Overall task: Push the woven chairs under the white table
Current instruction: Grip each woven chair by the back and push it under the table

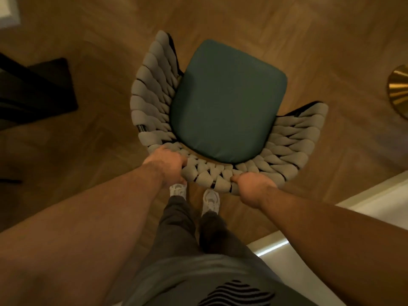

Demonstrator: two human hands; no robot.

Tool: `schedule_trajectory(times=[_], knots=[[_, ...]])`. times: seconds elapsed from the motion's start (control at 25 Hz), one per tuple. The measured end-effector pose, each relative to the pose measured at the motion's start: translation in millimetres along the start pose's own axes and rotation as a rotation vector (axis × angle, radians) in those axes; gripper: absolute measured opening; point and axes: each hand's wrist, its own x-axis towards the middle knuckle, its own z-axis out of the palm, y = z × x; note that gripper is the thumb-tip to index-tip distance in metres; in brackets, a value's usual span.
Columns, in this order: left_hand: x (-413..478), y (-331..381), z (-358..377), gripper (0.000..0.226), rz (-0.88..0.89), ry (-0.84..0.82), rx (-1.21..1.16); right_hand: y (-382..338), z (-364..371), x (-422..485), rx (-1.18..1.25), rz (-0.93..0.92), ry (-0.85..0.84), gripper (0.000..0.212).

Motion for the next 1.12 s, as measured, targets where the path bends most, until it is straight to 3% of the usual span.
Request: schedule_trajectory(times=[0.52, 0.96, 1.12], knots=[[-78.4, -60.2, 115.3, 0.048, -0.145, 0.066, -0.190, -102.7, 4.2, 3.4, -0.253, -0.169, 0.032, 0.042], [-155.9, -175.2, 187.4, 0.047, -0.236, 0.111, -0.332, -259.7, -17.1, 24.4, -0.332, -0.150, 0.036, 0.065], [-184.6, -214.6, 215.8, 0.043, -0.281, 0.112, -0.381, -311.2, -20.8, 31.0, -0.336, -0.192, 0.046, 0.060]])
